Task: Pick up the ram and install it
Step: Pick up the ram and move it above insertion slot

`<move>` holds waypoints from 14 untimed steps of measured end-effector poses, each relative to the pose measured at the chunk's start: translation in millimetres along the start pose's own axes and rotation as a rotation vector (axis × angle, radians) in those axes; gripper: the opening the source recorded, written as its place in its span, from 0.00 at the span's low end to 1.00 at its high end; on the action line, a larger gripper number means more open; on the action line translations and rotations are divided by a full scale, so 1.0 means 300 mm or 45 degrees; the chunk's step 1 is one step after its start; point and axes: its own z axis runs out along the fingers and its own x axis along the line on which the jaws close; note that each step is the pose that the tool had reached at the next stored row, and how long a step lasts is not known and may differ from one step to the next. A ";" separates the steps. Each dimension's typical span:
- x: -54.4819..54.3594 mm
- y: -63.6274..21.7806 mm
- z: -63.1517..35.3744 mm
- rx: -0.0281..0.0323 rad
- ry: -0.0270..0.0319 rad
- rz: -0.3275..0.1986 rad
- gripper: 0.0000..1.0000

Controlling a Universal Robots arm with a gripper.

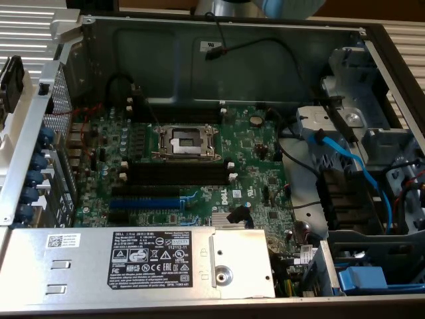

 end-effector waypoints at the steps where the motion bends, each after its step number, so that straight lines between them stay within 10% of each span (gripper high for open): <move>1: -0.005 0.008 0.000 0.0000 0.0000 -0.002 0.10; 8: -0.031 0.081 0.008 0.0001 -0.0006 -0.014 0.10; 14: -0.027 0.082 0.036 0.0008 -0.0129 -0.070 0.10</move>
